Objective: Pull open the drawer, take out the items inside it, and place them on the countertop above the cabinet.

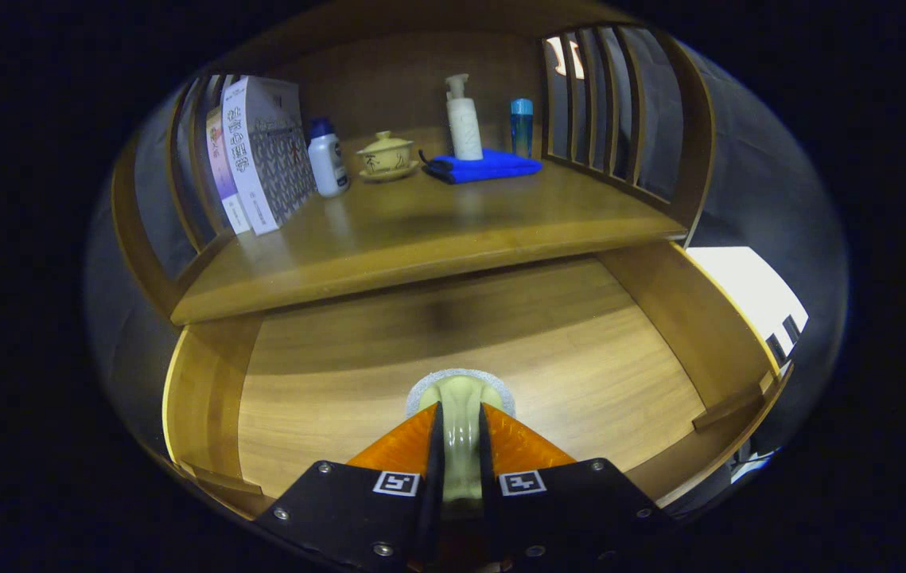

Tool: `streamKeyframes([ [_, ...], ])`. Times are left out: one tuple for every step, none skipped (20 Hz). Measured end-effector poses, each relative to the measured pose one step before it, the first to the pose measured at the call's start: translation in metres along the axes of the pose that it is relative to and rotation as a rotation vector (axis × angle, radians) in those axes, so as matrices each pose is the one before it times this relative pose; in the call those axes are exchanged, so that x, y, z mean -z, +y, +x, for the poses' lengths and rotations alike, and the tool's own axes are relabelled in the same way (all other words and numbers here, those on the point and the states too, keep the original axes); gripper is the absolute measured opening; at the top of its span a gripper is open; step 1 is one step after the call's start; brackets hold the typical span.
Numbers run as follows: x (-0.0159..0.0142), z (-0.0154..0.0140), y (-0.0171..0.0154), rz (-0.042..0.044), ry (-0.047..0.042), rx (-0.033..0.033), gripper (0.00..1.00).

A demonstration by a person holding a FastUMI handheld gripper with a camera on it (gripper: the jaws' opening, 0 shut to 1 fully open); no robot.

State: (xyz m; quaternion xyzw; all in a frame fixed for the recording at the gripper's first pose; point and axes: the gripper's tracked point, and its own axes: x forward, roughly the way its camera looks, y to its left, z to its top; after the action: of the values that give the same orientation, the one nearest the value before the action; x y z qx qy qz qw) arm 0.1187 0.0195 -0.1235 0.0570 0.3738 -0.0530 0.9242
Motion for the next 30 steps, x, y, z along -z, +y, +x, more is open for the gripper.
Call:
streamKeyframes([
  [-0.00463, -0.00386, -0.00003, -0.00179, -0.01957, -0.00160, 0.23],
  [-0.00543, -0.00406, 0.00049, -0.00300, -0.02203, -0.00420, 0.23],
  [-0.00513, -0.00432, -0.00060, -0.00325, -0.01957, 0.00005, 0.22],
  [-0.00550, -0.00414, -0.00163, -0.00453, -0.01844, 0.00509, 0.22],
  [-0.00503, -0.00421, -0.00127, -0.00233, -0.01543, 0.00494, 0.22],
  [-0.00540, -0.00336, -0.00055, 0.00000, -0.01419, 0.00223, 0.22],
  [-0.00608, -0.00256, 0.00003, 0.00063, -0.01566, -0.00162, 0.22],
  [-0.00640, -0.00256, 0.00019, 0.00014, -0.01631, -0.00118, 0.22],
  [-0.00585, -0.00217, -0.00045, -0.00145, -0.01433, 0.00005, 0.22],
  [-0.00640, -0.00077, 0.00079, -0.00253, -0.01372, -0.00163, 0.22],
  [-0.00561, -0.00095, 0.00093, -0.00207, -0.01214, -0.00094, 0.22],
  [-0.00637, 0.00079, 0.00211, -0.00510, -0.01316, -0.00610, 0.22],
  [-0.00513, 0.00161, 0.00231, -0.00548, -0.00973, -0.00550, 0.22],
  [-0.00653, 0.00182, 0.00179, -0.00744, -0.01067, -0.00272, 0.22],
  [-0.00519, 0.00228, 0.00100, -0.01027, -0.00790, 0.00121, 0.22],
  [-0.00393, 0.00165, 0.00037, -0.01164, -0.00207, 0.00512, 0.22],
  [-0.00498, 0.00226, 0.00139, -0.00903, -0.00794, 0.00002, 0.22],
  [-0.00550, 0.00225, 0.00281, -0.00460, -0.01045, -0.00443, 0.22],
  [-0.00411, 0.00265, 0.00224, -0.00540, -0.00877, -0.00554, 0.22],
  [-0.00541, 0.00248, 0.00197, -0.00975, -0.01037, -0.00300, 0.22],
  [-0.00453, 0.00385, 0.00166, -0.00985, -0.00577, -0.00001, 0.22],
  [-0.00677, 0.00351, 0.00175, -0.00965, -0.00912, -0.00250, 0.22],
  [-0.00700, 0.00520, 0.00162, -0.00692, -0.00972, 0.00046, 0.22],
  [-0.00609, 0.00571, 0.00216, -0.00466, -0.00388, -0.00502, 0.22],
  [-0.00720, 0.00640, 0.00357, -0.00320, -0.00794, -0.01058, 0.22],
  [-0.00684, 0.00651, 0.00300, -0.00551, -0.00847, -0.01077, 0.22],
  [-0.00637, 0.00773, 0.00226, -0.00829, -0.00719, -0.00712, 0.22],
  [-0.00496, 0.00472, -0.00006, -0.00807, -0.00510, -0.00408, 0.22],
  [-0.00564, 0.00759, 0.00014, -0.00522, -0.00840, -0.00288, 0.22],
  [-0.00460, 0.00743, -0.00010, -0.00253, -0.00256, -0.00250, 0.22],
])
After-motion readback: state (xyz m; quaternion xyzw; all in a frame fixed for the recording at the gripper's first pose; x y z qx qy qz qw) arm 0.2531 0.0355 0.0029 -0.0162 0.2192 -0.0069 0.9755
